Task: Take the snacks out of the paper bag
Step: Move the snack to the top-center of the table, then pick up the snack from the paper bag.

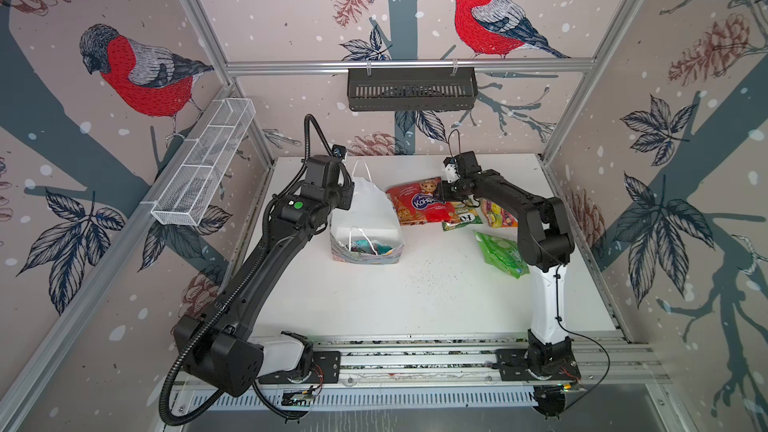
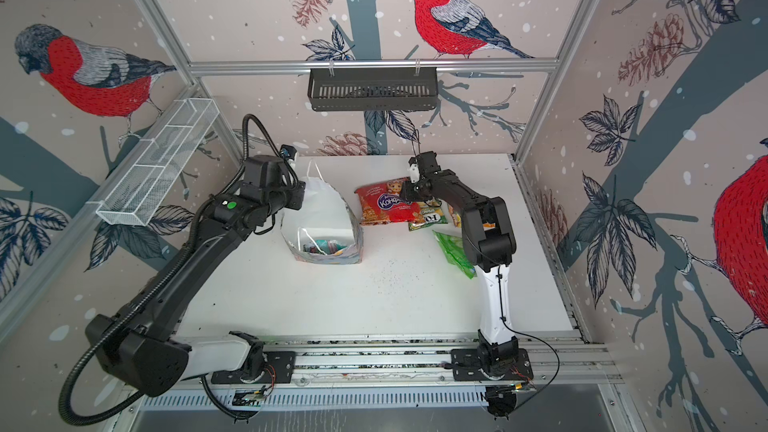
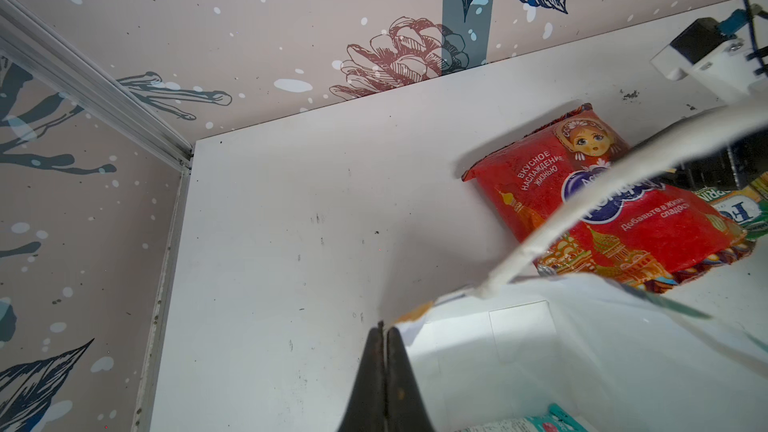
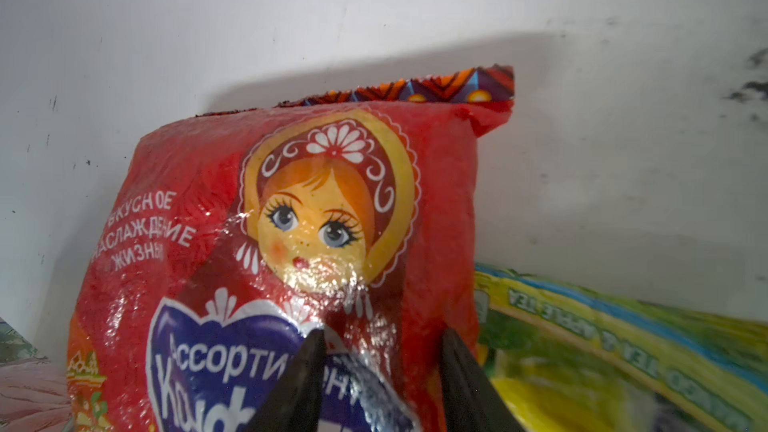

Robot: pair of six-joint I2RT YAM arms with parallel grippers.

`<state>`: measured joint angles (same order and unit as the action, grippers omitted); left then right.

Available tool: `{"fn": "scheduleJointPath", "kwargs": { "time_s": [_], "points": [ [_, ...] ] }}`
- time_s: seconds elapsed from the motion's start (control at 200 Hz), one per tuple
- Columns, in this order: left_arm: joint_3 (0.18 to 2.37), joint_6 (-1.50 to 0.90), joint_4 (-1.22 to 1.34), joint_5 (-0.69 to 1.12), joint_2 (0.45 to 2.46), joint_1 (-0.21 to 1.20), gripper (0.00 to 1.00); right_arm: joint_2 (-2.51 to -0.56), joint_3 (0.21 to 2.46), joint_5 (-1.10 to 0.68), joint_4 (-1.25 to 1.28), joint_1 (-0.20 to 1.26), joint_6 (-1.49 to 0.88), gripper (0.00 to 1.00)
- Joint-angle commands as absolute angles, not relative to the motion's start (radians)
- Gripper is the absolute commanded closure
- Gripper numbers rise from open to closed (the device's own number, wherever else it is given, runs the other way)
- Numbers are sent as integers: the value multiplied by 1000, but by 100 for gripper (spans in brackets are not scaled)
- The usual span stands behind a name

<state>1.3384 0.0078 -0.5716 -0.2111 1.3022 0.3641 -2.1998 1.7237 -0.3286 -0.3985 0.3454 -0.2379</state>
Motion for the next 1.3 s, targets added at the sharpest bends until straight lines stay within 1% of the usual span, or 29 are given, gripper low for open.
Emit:
{"fn": "scheduleJointPath", "kwargs": {
  "time_s": [0.0,0.22,0.33,0.395,0.53,0.65,0.806,0.911,1.026,1.141,1.296],
  "points": [
    [1336,-3,-564,-203,1298,364,100,-2238,1776,-411,-422,379,-227,58],
    [1329,-1,-559,-191,1306,364,100,-2350,1953,-417,-477,433,-237,58],
    [1324,0,-560,-186,1306,364,100,-2330,1948,-387,-443,420,-255,54],
    [1320,1,-563,-191,1303,364,100,-2266,1887,-356,-387,411,-245,51],
    [1300,2,-546,-202,1283,363,100,-2026,1659,-298,-191,409,-184,46],
    [1286,3,-537,-218,1267,364,100,-1797,1453,-337,-15,423,-124,43],
    [1212,2,-449,-233,1195,364,100,-1600,1336,-408,4,494,-35,42],
    [1137,-6,-356,-243,1110,364,100,-1509,1282,-447,23,542,2,43],
    [1086,-17,-286,-297,1029,364,100,-1433,1236,-461,75,587,20,46],
    [1076,-22,-270,-316,993,362,100,-1417,1250,-461,65,635,42,49],
    [1045,-42,-273,-314,970,369,100,-1431,1268,-398,11,750,93,51]
  ]
}}
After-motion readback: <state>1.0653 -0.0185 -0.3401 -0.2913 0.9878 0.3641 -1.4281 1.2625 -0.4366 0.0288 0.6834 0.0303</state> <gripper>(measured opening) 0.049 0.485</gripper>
